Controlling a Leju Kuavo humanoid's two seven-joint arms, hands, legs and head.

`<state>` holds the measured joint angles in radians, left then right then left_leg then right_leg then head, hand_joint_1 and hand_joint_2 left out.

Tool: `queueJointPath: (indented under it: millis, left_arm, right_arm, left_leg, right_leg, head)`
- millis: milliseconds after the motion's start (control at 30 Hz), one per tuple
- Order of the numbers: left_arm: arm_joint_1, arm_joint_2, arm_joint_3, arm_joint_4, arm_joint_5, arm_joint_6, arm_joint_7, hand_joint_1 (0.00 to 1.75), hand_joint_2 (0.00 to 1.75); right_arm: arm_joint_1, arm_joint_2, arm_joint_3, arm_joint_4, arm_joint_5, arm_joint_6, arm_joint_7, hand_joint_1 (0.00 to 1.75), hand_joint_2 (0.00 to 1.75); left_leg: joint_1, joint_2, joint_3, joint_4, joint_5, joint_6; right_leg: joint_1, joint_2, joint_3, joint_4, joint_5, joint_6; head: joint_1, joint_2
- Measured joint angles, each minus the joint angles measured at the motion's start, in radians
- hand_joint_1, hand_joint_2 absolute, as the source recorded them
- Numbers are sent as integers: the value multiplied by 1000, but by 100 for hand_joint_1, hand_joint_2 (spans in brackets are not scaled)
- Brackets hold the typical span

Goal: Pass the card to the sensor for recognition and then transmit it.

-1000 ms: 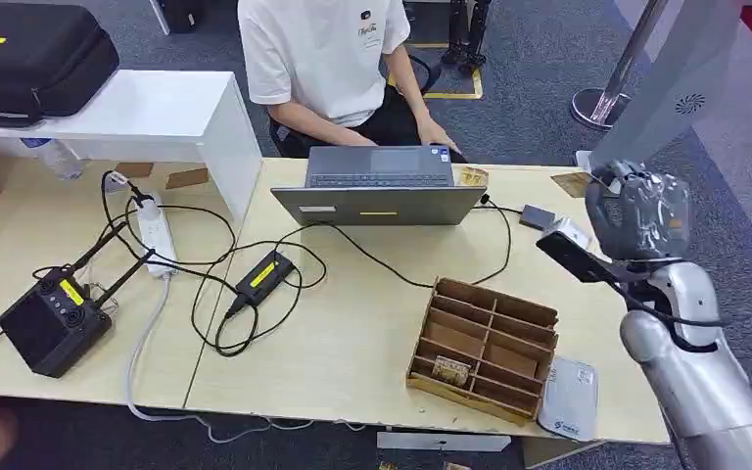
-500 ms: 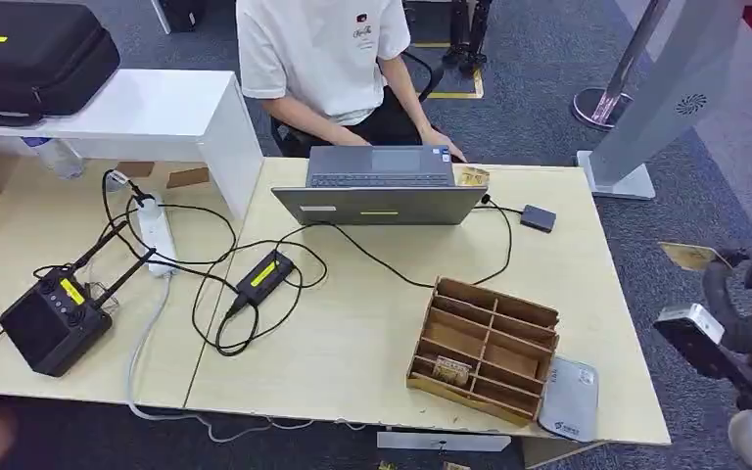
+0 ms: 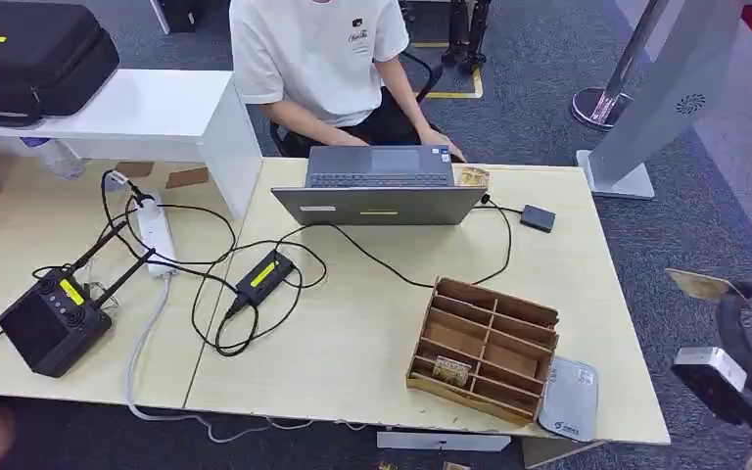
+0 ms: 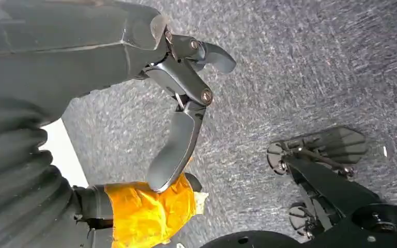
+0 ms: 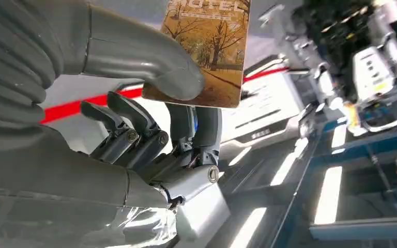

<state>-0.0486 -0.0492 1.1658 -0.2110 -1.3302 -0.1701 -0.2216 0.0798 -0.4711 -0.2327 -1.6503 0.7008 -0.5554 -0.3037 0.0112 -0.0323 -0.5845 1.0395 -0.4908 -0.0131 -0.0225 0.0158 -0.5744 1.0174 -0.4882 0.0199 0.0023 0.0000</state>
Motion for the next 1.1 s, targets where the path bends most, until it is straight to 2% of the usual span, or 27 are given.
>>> queueJointPath:
  millis: [233, 500, 733, 933, 1100]
  left_arm:
    - [0, -11, 22, 0, 11, 18, 9, 0, 175]
    - [0, -14, 27, 0, 8, 42, 9, 0, 175]
    - [0, -14, 31, 0, 6, 51, 9, 0, 175]
    - [0, -14, 31, 0, 6, 51, 9, 0, 175]
    - [0, -14, 31, 0, -2, 51, 20, 0, 175]
  right_arm:
    - [134, 118, 31, -76, 64, -35, -63, 175, 175]
    - [225, 216, 117, -82, 95, -61, -63, 175, 175]
    - [258, 261, 173, -58, 95, -69, -45, 175, 175]
    - [259, 263, 176, -55, 94, -71, -44, 175, 175]
    - [260, 286, 201, 19, 122, -108, -24, 175, 175]
  left_leg:
    - [0, 0, 0, -2, 0, 0]
    - [0, 1, 0, -2, 0, 0]
    - [0, 1, 0, -2, 0, 0]
    - [0, 1, 0, -2, 0, 0]
    - [0, 1, 0, -2, 0, 0]
  right_leg:
    - [0, 0, 0, 0, -1, 0]
    - [0, 0, 0, 0, -1, 0]
    - [0, 0, 0, 0, -1, 0]
    - [0, 0, 0, 0, -1, 0]
    - [0, 0, 0, 0, -1, 0]
  head:
    - [0, 0]
    - [0, 0]
    - [0, 0]
    - [0, 0]
    - [0, 0]
